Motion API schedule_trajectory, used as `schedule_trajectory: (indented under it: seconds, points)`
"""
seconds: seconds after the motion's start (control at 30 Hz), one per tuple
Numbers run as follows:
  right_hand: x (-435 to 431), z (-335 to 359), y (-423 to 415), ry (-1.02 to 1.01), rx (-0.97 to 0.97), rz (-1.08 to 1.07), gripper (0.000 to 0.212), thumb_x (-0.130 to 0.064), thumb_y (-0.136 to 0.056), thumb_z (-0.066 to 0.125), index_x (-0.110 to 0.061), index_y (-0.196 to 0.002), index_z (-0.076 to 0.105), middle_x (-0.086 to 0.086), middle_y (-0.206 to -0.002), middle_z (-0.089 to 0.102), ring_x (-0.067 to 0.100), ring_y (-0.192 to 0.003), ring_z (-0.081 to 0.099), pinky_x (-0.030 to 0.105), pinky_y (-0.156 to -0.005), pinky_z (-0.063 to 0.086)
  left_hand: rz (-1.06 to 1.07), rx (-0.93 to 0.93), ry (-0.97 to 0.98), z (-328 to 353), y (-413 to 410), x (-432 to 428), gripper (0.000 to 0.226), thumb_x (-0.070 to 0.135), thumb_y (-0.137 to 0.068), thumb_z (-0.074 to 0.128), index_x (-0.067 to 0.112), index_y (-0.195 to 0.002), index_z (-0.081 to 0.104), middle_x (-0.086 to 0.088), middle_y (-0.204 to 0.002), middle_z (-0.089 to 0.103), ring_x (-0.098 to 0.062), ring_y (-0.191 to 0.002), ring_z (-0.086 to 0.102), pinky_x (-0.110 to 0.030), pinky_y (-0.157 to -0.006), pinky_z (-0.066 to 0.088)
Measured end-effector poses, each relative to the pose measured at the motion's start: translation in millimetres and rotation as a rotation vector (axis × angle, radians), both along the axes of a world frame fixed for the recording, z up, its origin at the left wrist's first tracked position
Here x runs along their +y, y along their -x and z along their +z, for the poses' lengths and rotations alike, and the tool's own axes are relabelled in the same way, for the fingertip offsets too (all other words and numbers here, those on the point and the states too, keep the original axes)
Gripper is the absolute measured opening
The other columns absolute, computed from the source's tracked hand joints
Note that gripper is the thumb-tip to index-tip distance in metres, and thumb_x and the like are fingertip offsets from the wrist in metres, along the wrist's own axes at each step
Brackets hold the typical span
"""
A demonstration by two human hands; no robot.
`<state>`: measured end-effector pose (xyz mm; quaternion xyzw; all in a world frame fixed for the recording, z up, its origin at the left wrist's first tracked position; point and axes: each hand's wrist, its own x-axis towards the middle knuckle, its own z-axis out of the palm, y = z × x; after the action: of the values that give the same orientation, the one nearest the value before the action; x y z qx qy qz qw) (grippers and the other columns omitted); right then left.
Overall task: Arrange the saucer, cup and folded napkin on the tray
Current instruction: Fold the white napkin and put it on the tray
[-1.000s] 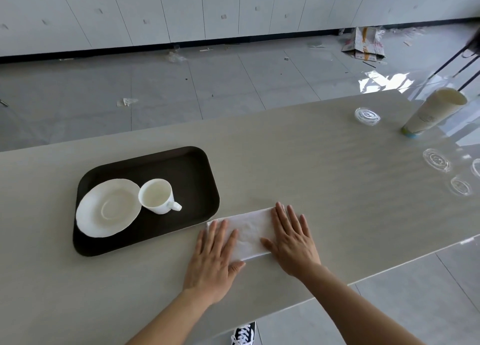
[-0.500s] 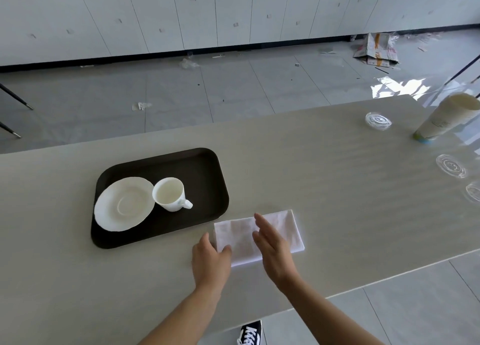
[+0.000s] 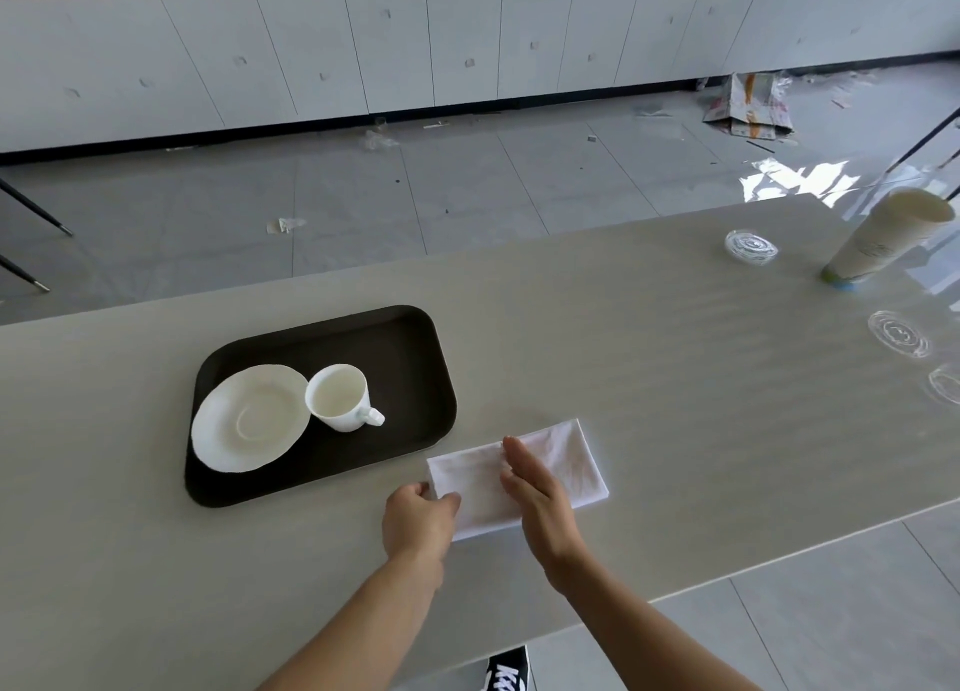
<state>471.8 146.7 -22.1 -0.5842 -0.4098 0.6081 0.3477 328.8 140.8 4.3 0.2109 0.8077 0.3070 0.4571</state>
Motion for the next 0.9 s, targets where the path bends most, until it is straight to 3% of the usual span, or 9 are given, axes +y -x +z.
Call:
schedule_trajectory:
  seconds: [0.07,0.2,0.3,0.4,0.6,0.7,0.77,0.83,0.9]
  points:
    - [2.3,2.0,0.6,-0.033,0.015,-0.005,0.048,-0.015,-0.102,0.051,-0.023,-0.148,0.044,-0.012,-0.150,0.047,-0.001,-0.134,0.045,0.019,-0.109,0.034,-0.010,0.023,0.003,0.3,0.1,-0.8,0.011,0.012,-0.078,0.070,0.019,-0.079,0.061,0.001,-0.080,0.067,-0.022,-0.075,0.063,-0.036,-0.074,0.056]
    - [3.7,3.3,7.9,-0.012,0.082,-0.052,0.045,-0.014,-0.101,0.049,-0.027,-0.143,0.052,-0.015,-0.145,0.052,-0.009,-0.123,0.048,0.011,-0.093,0.039,-0.022,0.050,0.001,0.6,-1.6,-2.3,0.010,0.009,-0.078,0.069,0.014,-0.086,0.064,0.001,-0.078,0.066,-0.022,-0.073,0.063,-0.037,-0.073,0.056]
    - [1.8,4.7,9.5,-0.006,0.120,-0.080,0.046,-0.013,-0.098,0.048,-0.030,-0.140,0.055,-0.016,-0.143,0.055,-0.001,-0.129,0.049,0.017,-0.098,0.038,-0.043,0.066,-0.012,-1.2,-1.2,-3.0,0.012,0.009,-0.077,0.068,0.014,-0.088,0.066,-0.003,-0.082,0.068,-0.024,-0.076,0.064,-0.040,-0.070,0.059]
    - [-8.2,6.2,3.6,-0.039,0.122,-0.088,0.055,-0.023,-0.087,0.051,-0.031,-0.141,0.054,-0.020,-0.143,0.056,-0.007,-0.127,0.051,0.018,-0.103,0.038,-0.039,0.058,-0.027,-3.0,-0.5,-3.3,0.016,0.008,-0.077,0.068,0.011,-0.092,0.067,-0.004,-0.085,0.070,-0.023,-0.075,0.065,-0.036,-0.061,0.059]
    - [-22.9,-1.3,-1.2,-0.066,0.102,-0.043,0.052,-0.009,-0.093,0.052,-0.030,-0.140,0.056,-0.021,-0.142,0.057,-0.002,-0.130,0.051,0.016,-0.102,0.041,-0.024,0.084,-0.053,-3.0,-2.7,-4.2,0.019,0.009,-0.074,0.068,0.013,-0.093,0.067,-0.001,-0.082,0.070,-0.022,-0.076,0.065,-0.038,-0.070,0.057]
    - [-15.6,6.3,-18.5,-0.194,-0.132,-0.136,0.046,-0.010,-0.092,0.057,-0.030,-0.134,0.061,-0.022,-0.131,0.064,0.000,-0.119,0.059,0.010,-0.093,0.047,-0.072,0.154,-0.107,1.2,-1.5,-4.5,0.020,0.011,-0.075,0.066,0.017,-0.094,0.065,0.005,-0.081,0.067,-0.017,-0.076,0.064,-0.031,-0.064,0.049]
    - [-6.7,7.9,-41.8,-0.328,-0.518,-0.281,0.039,-0.003,-0.091,0.061,-0.020,-0.125,0.067,-0.009,-0.120,0.069,0.016,-0.104,0.067,0.026,-0.088,0.054,-0.125,0.216,-0.160,7.1,-2.6,-4.9,0.022,0.014,-0.076,0.065,0.021,-0.097,0.063,0.008,-0.079,0.066,-0.015,-0.077,0.063,-0.031,-0.066,0.046]
    - [1.5,7.3,-63.1,-0.293,-0.790,-0.315,0.033,-0.010,-0.091,0.065,-0.012,-0.123,0.067,0.004,-0.113,0.069,0.028,-0.098,0.067,0.040,-0.086,0.055,-0.176,0.257,-0.228,15.7,-6.5,-5.6,0.025,0.016,-0.076,0.065,0.024,-0.099,0.062,0.011,-0.077,0.065,-0.008,-0.075,0.061,-0.031,-0.064,0.043]
    - [6.4,8.8,-70.8,-0.175,-0.857,-0.213,0.031,-0.019,-0.092,0.067,-0.009,-0.120,0.067,0.007,-0.104,0.071,0.032,-0.094,0.066,0.040,-0.082,0.054,-0.214,0.263,-0.310,23.9,-13.3,-5.9,0.029,0.014,-0.074,0.064,0.027,-0.100,0.062,0.010,-0.075,0.065,-0.004,-0.074,0.059,-0.026,-0.062,0.041]
